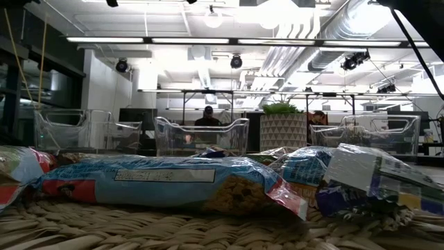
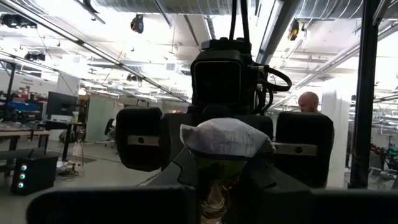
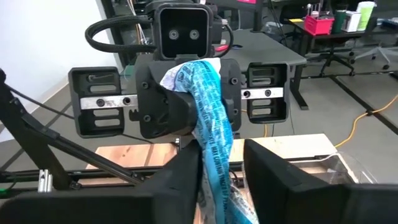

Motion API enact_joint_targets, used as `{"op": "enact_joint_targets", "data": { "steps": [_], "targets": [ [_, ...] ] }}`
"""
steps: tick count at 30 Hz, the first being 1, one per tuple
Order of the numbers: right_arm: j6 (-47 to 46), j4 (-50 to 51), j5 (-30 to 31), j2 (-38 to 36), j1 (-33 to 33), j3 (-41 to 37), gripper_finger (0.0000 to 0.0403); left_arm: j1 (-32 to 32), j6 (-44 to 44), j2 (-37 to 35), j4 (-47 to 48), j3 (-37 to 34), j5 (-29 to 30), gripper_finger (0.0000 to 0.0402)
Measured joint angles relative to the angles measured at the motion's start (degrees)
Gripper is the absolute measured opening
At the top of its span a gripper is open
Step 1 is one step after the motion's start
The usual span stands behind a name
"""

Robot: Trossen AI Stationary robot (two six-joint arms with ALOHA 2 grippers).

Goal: Pick and place Granola Bars by type
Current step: Put the blue granola bar into the left transparent bin

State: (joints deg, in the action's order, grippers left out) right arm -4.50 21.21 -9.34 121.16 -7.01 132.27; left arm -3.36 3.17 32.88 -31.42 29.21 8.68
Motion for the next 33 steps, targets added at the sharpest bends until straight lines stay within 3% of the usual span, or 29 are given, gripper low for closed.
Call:
{"op": "enact_joint_targets", "data": {
  "steps": [12,20,33],
  "targets": [
    [-1.06,-0.02,-0.17,0.00,0.04,0.00,0.0202,0.00,-0.93,0.00,0.05,0.00,0.88,0.0041],
    [-1.45,2.73,-0.53,-0.04,0.65,0.00,0.0209,0.00,-2.87,0.00,0.10,0.00,1.38,0.0041],
    [-1.11,25.83,12.70,-0.11,-0.74,0.02,0.0209,0.00,-4.89,-0.59,0.60,0.00,3.37,0.0041]
  ]
}}
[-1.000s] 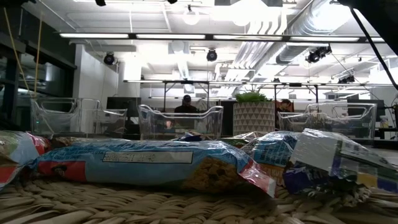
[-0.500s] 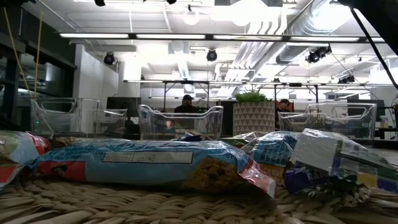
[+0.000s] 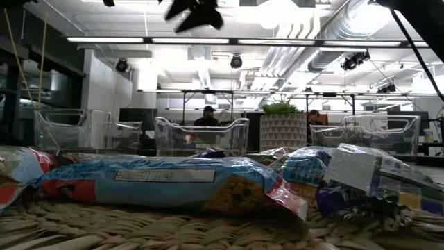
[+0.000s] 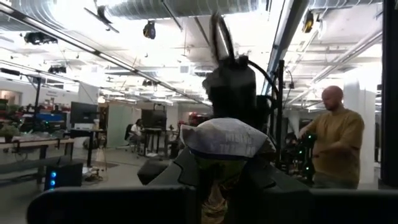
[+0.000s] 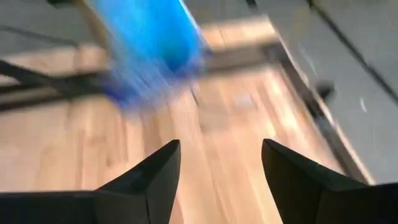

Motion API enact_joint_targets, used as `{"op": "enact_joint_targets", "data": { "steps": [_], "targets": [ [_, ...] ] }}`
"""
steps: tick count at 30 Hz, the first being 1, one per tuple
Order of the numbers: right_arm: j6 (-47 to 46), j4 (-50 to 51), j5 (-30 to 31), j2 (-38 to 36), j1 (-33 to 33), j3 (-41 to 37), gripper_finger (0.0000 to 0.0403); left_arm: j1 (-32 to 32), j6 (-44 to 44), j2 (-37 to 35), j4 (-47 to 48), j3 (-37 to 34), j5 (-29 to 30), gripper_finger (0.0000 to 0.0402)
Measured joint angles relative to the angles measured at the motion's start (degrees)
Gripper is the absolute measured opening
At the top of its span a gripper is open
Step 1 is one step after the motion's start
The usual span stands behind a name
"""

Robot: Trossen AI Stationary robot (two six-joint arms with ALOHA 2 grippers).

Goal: Pick and place Granola Bars by type
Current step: Put the blue granola bar into the left transparent bin

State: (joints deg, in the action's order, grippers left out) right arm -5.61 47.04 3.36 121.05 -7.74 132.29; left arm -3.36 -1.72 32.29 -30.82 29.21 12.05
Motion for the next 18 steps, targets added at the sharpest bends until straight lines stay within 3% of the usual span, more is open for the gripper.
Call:
{"op": "enact_joint_targets", "data": {
  "steps": [5,12,18],
  "targets": [
    [-6.37,12.20,-0.21,0.02,-1.14,0.00,0.0198,0.00,-0.30,-1.45,3.14,0.00,4.65,0.0041],
    [-9.21,20.34,-0.89,0.02,-0.38,-0.02,0.0146,0.00,2.41,-5.75,13.71,0.00,23.66,0.0041],
    [-9.63,21.25,-0.95,0.02,1.83,-0.02,0.0114,0.00,11.95,-8.87,29.60,0.09,34.30,0.0041]
  ]
}}
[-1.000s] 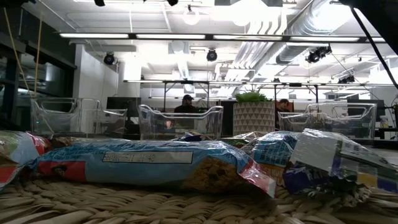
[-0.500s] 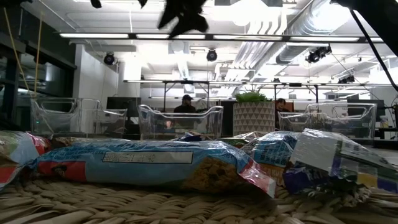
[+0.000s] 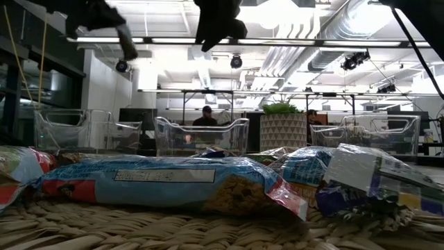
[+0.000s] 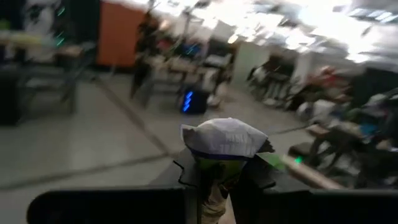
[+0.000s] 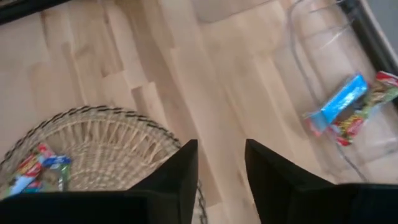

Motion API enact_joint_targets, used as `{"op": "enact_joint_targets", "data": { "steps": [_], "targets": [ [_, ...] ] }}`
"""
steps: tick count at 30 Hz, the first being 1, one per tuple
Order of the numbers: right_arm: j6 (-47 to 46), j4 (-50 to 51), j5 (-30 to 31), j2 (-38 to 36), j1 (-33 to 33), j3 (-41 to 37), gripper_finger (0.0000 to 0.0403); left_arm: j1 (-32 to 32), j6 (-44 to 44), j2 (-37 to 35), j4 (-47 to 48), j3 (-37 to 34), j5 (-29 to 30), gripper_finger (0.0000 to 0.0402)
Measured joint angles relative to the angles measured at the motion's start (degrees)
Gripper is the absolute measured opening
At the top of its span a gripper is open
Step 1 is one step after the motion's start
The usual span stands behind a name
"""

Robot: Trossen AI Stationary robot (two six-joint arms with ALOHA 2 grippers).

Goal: Pick and place Granola Bars by type
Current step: Put the blue granola bar into the left transparent bin

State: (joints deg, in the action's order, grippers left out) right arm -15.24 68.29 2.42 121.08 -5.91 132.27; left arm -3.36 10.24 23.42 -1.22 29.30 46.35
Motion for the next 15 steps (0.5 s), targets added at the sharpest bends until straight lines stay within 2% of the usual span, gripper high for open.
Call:
{"op": "enact_joint_targets", "data": {
  "steps": [3,8,11,15],
  "targets": [
    [-1.19,0.43,0.22,0.00,1.18,0.00,0.0103,-0.02,5.32,0.13,11.41,2.98,2.85,0.0041],
    [-2.85,0.94,0.70,0.00,3.25,0.00,0.0092,-0.02,14.16,3.46,32.84,12.20,6.85,0.0041],
    [-4.36,0.94,0.98,0.00,4.76,0.00,0.0093,-0.07,20.26,6.48,44.15,18.22,7.17,0.0041],
    [-5.48,1.18,2.96,0.00,6.72,0.00,0.0102,-0.07,32.90,11.28,60.66,24.43,7.04,0.0041]
  ]
}}
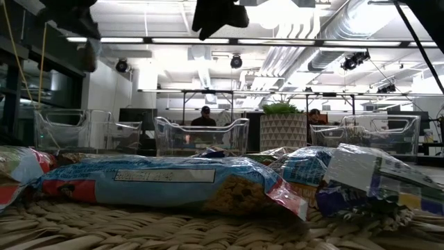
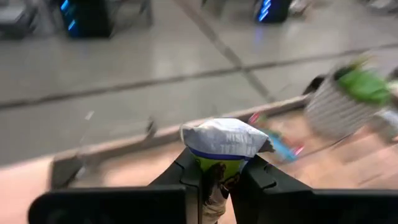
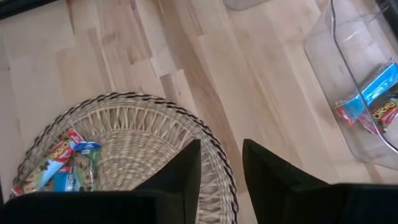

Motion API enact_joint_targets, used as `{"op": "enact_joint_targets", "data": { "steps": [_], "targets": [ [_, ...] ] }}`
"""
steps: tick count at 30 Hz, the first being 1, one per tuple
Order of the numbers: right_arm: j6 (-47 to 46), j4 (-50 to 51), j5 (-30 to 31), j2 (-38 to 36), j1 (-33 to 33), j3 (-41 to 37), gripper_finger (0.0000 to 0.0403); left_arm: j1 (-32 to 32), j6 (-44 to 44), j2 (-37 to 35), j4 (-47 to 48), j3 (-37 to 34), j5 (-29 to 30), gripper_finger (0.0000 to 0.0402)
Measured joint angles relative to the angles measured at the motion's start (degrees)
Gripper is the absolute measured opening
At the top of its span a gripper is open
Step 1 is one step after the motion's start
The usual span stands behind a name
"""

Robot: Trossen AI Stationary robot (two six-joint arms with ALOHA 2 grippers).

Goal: Pick and place Granola Bars by type
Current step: Put the blue granola bar into the left transparent bin

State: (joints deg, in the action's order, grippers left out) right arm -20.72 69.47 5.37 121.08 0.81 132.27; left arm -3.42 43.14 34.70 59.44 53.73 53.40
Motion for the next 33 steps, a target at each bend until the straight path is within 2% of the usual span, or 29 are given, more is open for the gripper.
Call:
{"op": "enact_joint_targets", "data": {
  "steps": [3,6,12,16,22,26,33],
  "targets": [
    [-0.12,0.28,1.00,0.00,1.51,0.00,0.0110,0.00,9.17,3.08,9.22,2.04,-1.17,0.0041],
    [-1.14,0.28,0.93,0.00,2.99,0.00,0.0114,-0.18,14.29,4.98,12.67,2.08,-3.54,0.0041],
    [-3.43,0.18,0.19,0.00,6.58,0.00,0.0113,-8.21,15.59,7.66,13.89,0.98,-10.11,0.0041],
    [-4.44,0.15,0.57,0.02,9.63,0.00,0.0114,-16.62,11.09,8.74,11.69,0.96,-15.48,0.0041],
    [-6.10,-1.50,2.60,0.02,13.63,0.00,0.0114,-31.32,-2.03,12.33,2.85,0.96,-29.28,0.0041],
    [-6.10,-2.70,4.09,0.04,16.02,0.00,0.0115,-40.65,-7.85,16.94,1.38,0.94,-37.54,0.0041],
    [-6.36,-3.39,7.68,0.04,18.55,0.00,0.0115,-49.55,-12.80,26.67,1.57,0.90,-48.82,0.0041]
  ]
}}
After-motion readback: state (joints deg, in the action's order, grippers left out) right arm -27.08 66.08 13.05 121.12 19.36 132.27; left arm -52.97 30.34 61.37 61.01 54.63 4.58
